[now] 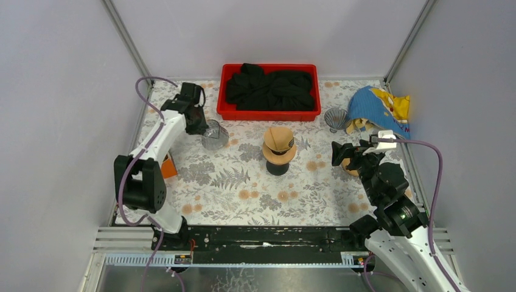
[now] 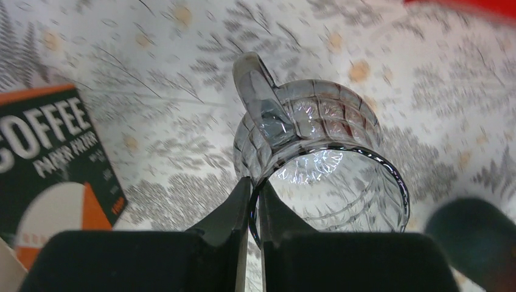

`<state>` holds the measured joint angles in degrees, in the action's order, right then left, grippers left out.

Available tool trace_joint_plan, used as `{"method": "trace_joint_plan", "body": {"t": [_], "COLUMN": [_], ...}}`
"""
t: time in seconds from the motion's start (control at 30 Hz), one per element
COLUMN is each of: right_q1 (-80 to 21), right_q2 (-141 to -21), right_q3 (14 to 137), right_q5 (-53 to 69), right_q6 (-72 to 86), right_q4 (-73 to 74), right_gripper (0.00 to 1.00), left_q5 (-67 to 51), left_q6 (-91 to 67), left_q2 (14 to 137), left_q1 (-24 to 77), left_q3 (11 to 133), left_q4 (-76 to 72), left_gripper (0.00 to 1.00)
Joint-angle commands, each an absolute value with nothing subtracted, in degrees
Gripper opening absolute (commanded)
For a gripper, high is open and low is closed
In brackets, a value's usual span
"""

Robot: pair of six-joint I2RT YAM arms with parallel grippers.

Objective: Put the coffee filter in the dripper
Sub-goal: Pick up the coffee server from the center of the board, then place the coffee server at the center of the board.

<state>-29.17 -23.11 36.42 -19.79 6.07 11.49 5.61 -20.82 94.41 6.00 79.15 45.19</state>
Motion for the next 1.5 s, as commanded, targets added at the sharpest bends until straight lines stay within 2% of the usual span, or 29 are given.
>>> {"method": "trace_joint_plan", "body": {"t": [0.0,0.3,0.73,1.47], "right_q1": [-28.9,-28.9,-28.9,-28.9], "right_q2": [-22.1,-22.4,-24.1,-30.7], "right_q3": [37.0,37.3,37.8,39.3], "right_q5": [-18.7,-18.1,-17.8,-16.9], "right_q6": [7.2,7.8,7.9,9.6], "right_q4": [9.7,10.3,11.5,13.1], "right_gripper": [0.99,0.99,0.99,0.99], "left_q5": [6.9,8.0,15.7,18.7], "left_q6": [-24.3,-29.5,-34.5,-35.5], "left_q2": [87.5,79.6,76.7,74.9], "left_q1": [11.6,21.8,32.6,35.5], "left_q3": [75.4,65.3,57.6,50.2], "left_q4": [43.3,40.8,39.1,35.1], "left_gripper": [0.03,0.03,0.03,0.17]}}
